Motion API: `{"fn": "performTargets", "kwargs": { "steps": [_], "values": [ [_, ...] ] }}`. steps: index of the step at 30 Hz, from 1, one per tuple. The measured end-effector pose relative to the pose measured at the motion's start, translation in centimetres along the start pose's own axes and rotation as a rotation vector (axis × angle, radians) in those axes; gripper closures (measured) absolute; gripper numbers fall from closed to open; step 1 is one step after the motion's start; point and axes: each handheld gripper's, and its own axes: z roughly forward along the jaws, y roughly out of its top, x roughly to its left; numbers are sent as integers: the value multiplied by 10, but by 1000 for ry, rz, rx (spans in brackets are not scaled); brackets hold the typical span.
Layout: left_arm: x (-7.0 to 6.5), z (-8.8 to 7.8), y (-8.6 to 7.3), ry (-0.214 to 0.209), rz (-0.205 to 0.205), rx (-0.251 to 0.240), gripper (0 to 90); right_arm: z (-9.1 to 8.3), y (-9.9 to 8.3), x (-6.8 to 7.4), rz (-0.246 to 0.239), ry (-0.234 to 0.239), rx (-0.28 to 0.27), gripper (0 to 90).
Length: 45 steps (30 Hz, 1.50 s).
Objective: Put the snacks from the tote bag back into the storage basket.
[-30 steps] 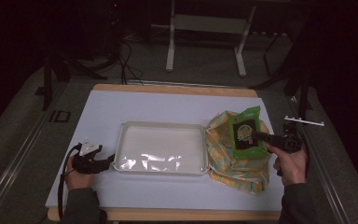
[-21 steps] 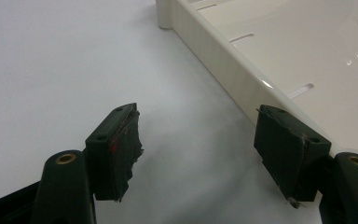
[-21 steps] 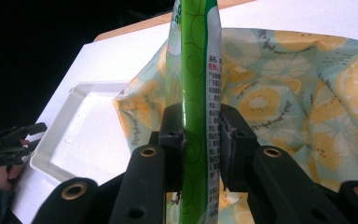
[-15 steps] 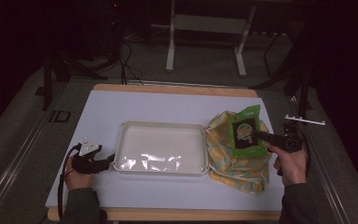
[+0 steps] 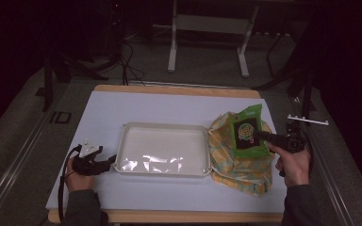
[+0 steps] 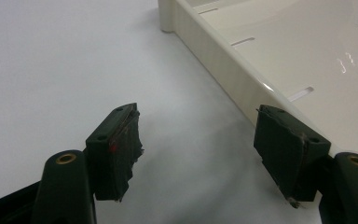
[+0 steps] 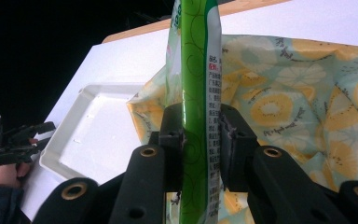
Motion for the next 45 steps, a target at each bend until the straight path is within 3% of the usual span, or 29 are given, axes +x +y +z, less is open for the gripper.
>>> {"fn": "performTargets", "kwargs": {
  "steps": [11, 28, 45],
  "values": [
    [2, -1, 0, -6, -7, -11, 303, 1, 2, 4, -4, 12, 2, 735],
    [6, -3, -2, 17, -30, -19, 295, 1, 3, 9, -3, 41, -4, 735],
    [8, -4, -2, 34, -27, -13, 292, 5, 2, 16, -2, 52, -7, 735]
  ]
}}
